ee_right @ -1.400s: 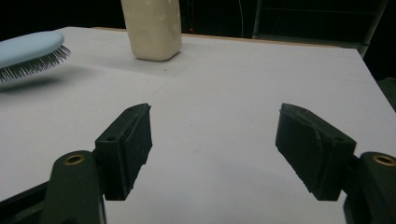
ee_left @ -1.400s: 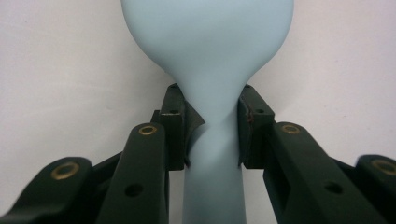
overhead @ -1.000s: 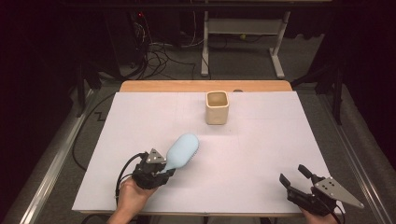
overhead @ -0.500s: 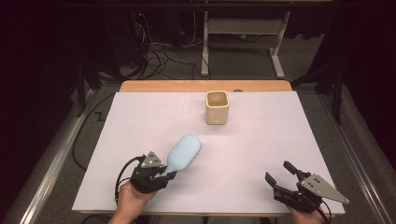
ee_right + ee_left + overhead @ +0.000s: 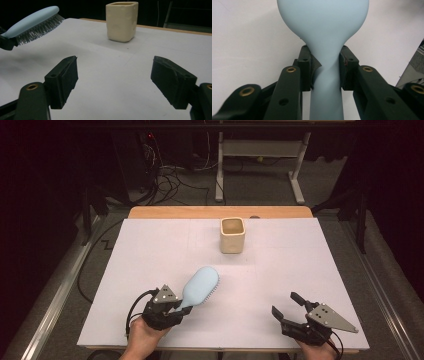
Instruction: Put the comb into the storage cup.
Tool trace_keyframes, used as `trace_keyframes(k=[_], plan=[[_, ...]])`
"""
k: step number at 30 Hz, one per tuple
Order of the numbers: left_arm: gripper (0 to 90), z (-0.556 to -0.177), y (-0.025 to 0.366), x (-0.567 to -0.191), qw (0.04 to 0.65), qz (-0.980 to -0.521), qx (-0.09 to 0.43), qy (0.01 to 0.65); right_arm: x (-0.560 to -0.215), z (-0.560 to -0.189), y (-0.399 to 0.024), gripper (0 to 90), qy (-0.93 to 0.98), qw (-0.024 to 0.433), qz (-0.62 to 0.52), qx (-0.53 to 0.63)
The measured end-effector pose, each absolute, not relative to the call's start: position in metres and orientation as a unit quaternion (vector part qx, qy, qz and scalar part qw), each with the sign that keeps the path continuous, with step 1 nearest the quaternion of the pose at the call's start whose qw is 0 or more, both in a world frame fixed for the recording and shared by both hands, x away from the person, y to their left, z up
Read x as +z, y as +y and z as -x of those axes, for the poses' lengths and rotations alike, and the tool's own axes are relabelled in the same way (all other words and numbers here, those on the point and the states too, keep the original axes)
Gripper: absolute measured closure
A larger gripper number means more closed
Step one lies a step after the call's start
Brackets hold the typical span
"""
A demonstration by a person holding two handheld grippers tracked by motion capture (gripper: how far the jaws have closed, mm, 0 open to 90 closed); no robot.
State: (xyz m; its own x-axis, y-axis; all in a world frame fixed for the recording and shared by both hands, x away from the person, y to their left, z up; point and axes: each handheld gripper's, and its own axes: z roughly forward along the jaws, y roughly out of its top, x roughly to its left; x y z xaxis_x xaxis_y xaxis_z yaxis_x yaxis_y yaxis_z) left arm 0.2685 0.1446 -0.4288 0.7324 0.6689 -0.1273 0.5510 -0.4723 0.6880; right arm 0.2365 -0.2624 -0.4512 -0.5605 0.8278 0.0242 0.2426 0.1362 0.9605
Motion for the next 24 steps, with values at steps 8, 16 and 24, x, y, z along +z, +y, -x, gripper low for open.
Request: trace_keyframes(k=[8, 16, 24], plan=[[68.9, -0.267, 0.136, -0.429, 0.374, -0.857, 0.074, 0.347, -0.451, -0.24, -0.247, 21.4, 0.699, 0.24, -0.376, 0.558], [68.9, -0.266, 0.13, -0.426, 0.379, -0.857, 0.077, 0.339, -0.452, -0.242, -0.229, 20.9, 0.715, 0.226, -0.36, 0.555], [68.9, -0.266, 0.126, -0.427, 0.379, -0.859, 0.082, 0.335, -0.451, -0.245, -0.22, 20.7, 0.717, 0.22, -0.352, 0.56]])
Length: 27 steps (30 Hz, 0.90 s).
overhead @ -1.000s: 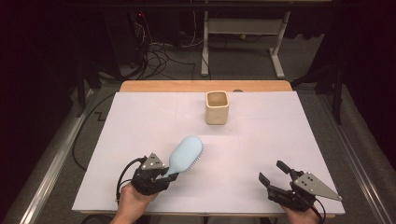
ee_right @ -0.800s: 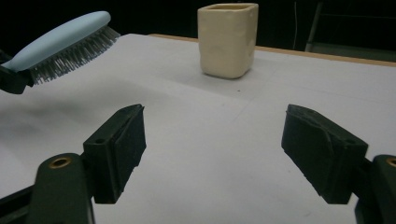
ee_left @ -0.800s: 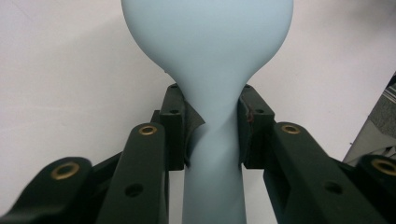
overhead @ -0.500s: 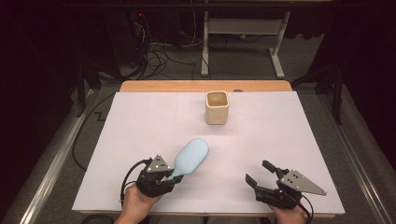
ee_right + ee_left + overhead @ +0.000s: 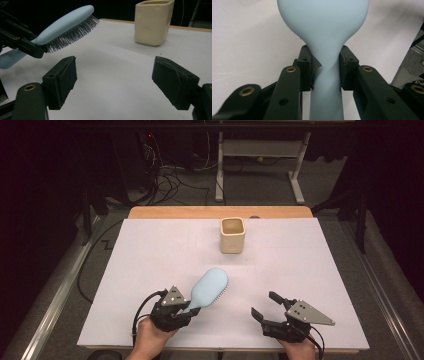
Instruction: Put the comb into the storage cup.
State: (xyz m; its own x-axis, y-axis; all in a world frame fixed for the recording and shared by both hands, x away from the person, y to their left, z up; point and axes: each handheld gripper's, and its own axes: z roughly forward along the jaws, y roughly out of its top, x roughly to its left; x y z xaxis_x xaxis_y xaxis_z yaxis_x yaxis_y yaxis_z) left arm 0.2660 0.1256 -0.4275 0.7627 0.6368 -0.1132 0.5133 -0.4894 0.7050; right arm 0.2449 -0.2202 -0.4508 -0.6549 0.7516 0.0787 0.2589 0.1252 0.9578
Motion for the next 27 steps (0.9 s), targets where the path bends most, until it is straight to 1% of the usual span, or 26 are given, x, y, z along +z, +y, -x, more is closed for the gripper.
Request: trace_keyframes(k=[6, 27], plan=[[68.9, -0.265, 0.122, -0.428, 0.378, -0.861, 0.084, 0.329, -0.451, -0.247, -0.21, 18.7, 0.723, 0.209, -0.346, 0.561], [68.9, -0.259, 0.105, -0.426, 0.388, -0.866, 0.084, 0.304, -0.449, -0.258, -0.178, 16.6, 0.735, 0.157, -0.331, 0.57]])
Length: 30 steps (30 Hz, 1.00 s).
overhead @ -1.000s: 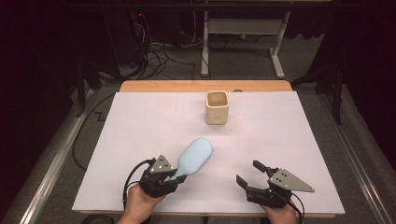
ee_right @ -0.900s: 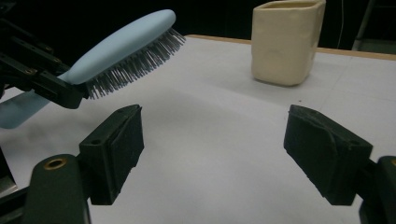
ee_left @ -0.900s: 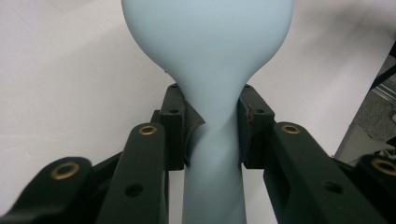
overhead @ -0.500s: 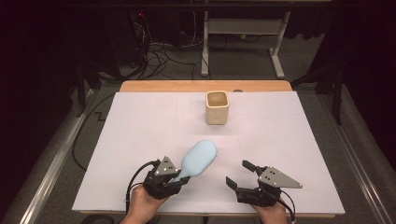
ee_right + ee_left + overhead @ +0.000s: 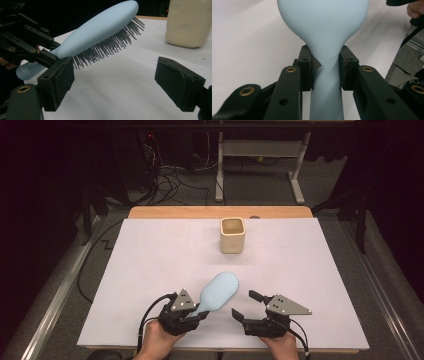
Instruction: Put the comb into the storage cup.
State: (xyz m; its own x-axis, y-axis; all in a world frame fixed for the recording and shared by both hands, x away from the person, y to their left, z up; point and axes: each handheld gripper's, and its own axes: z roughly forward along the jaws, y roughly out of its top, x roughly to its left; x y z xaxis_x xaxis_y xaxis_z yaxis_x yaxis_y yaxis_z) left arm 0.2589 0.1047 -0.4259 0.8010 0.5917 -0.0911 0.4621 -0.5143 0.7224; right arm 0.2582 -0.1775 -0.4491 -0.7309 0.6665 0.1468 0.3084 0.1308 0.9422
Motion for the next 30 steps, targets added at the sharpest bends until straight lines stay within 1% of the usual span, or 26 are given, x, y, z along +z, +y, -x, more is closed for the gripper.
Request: trace_keyframes(k=[19, 30], plan=[[68.9, -0.257, 0.086, -0.427, 0.39, -0.87, 0.09, 0.287, -0.448, -0.266, -0.172, 15.9, 0.728, 0.106, -0.348, 0.582], [68.9, -0.256, 0.075, -0.428, 0.39, -0.873, 0.099, 0.275, -0.448, -0.268, -0.169, 15.5, 0.722, 0.094, -0.354, 0.587]])
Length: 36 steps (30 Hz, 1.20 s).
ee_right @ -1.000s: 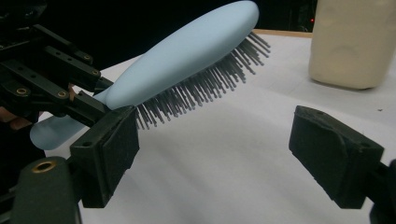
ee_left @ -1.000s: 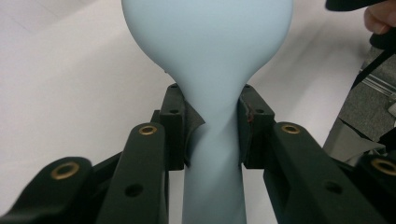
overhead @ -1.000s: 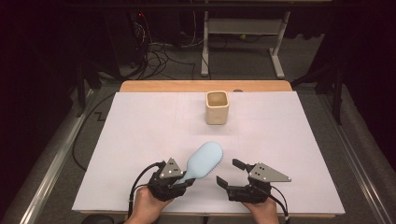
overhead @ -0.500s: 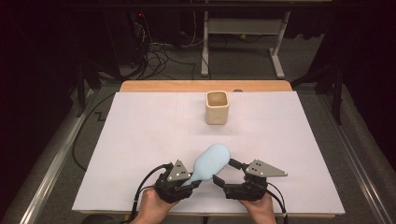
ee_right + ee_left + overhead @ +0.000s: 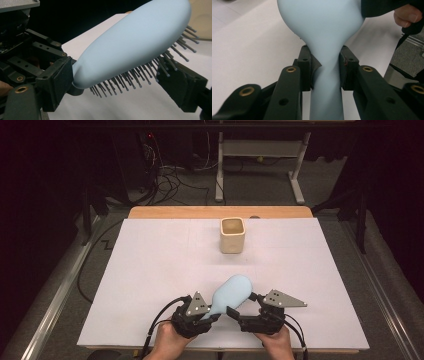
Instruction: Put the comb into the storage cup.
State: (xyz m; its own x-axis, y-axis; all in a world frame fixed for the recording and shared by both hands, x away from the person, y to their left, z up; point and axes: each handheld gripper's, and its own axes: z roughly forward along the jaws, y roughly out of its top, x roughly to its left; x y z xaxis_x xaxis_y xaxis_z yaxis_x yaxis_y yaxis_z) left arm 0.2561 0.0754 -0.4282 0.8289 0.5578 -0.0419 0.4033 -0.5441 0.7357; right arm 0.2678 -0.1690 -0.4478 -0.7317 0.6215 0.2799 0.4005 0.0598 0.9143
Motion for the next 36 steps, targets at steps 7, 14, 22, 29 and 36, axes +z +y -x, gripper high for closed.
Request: trace_keyframes(k=[7, 14, 22, 29, 36], plan=[[68.9, -0.257, 0.071, -0.428, 0.393, -0.872, 0.101, 0.273, -0.448, -0.27, -0.168, 14.8, 0.715, 0.092, -0.361, 0.591], [68.9, -0.256, 0.067, -0.427, 0.394, -0.874, 0.101, 0.266, -0.45, -0.272, -0.165, 14.1, 0.714, 0.084, -0.365, 0.591], [68.8, -0.255, 0.062, -0.428, 0.391, -0.877, 0.101, 0.26, -0.452, -0.274, -0.161, 15.0, 0.714, 0.08, -0.37, 0.589], [68.8, -0.255, 0.062, -0.428, 0.39, -0.878, 0.102, 0.259, -0.451, -0.274, -0.159, 20.0, 0.712, 0.077, -0.369, 0.592], [68.9, -0.256, 0.063, -0.427, 0.39, -0.877, 0.103, 0.26, -0.447, -0.274, -0.16, 27.3, 0.708, 0.063, -0.375, 0.595]])
